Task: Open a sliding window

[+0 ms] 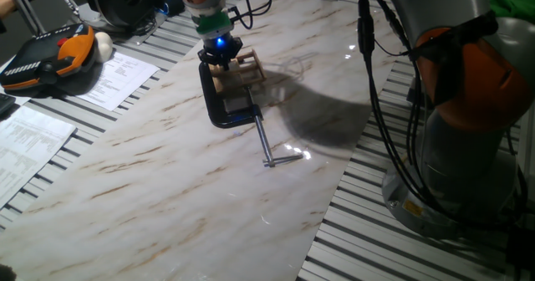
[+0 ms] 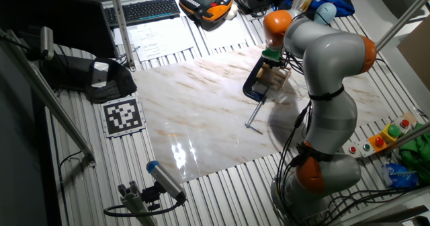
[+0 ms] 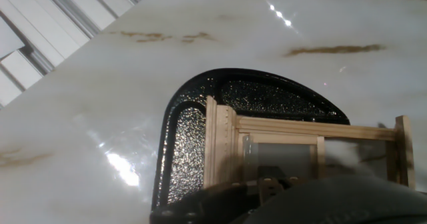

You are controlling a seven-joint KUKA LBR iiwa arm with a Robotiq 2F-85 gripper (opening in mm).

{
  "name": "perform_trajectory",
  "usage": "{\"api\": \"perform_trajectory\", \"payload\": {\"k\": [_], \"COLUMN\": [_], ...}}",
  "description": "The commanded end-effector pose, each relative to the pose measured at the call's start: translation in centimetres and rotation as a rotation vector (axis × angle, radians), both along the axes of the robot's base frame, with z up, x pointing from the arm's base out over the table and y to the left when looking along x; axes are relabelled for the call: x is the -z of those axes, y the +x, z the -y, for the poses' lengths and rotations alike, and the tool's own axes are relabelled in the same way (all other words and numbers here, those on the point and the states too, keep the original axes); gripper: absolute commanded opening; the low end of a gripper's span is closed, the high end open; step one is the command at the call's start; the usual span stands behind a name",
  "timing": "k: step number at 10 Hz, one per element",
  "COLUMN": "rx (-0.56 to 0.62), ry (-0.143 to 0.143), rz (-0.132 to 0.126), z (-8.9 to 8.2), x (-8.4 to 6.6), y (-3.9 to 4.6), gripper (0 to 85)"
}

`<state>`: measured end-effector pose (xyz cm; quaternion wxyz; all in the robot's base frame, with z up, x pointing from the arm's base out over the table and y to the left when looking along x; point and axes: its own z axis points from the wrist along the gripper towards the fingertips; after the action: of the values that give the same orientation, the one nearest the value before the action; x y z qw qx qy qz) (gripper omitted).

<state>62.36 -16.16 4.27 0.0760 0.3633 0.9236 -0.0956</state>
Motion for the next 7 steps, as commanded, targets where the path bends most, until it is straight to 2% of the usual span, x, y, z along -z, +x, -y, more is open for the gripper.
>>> {"api": "perform_trajectory", "payload": {"k": [1,5,7], "rx": [0.0,-0.003,-0.017], "ry": [0.002,0.0,-0.006], "rz": [0.001,-0.003,-0.021], "z": [-0.06,-0.15,0.1], "x": [0.02,-0.11,-0.6], "y": [0.08,0.15,-0.04], "gripper": [0.0,0.0,0.0]}}
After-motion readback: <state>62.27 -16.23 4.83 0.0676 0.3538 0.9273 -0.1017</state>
